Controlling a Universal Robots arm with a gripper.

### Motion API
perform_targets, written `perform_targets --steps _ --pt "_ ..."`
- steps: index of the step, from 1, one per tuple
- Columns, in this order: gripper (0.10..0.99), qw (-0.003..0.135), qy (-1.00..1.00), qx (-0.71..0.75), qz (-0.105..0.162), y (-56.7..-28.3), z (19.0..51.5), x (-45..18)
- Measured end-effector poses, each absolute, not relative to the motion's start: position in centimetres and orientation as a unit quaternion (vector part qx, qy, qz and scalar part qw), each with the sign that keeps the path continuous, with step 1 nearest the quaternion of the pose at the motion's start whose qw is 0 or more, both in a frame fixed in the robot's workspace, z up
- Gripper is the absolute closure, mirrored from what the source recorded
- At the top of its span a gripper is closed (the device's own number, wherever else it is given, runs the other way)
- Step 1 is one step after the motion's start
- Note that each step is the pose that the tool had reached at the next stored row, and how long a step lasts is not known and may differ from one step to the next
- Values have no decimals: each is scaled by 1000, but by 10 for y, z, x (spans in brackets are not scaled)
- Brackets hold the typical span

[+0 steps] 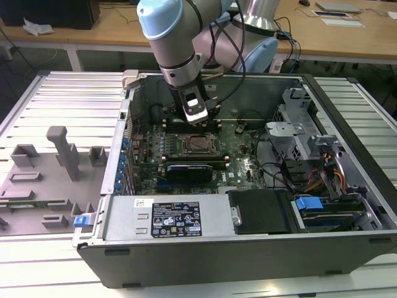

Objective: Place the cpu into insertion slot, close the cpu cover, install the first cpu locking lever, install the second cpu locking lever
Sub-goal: 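Install the first cpu locking lever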

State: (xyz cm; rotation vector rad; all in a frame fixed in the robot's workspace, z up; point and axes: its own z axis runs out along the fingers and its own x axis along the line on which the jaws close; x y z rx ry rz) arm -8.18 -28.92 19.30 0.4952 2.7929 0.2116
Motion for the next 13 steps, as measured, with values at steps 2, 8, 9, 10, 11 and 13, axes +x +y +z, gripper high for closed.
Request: perform_targets --steps 2,8,9,10,11,13 --pt "980 148 971 172 73 -289 193 -82" --pt "980 148 971 172 74 -289 196 -82" --pt "980 148 971 172 73 -289 199 -82" --pt "980 148 971 172 73 -289 200 -82" --pt "980 148 971 172 74 -289 200 -82" --pt "980 148 971 172 74 -289 200 -82"
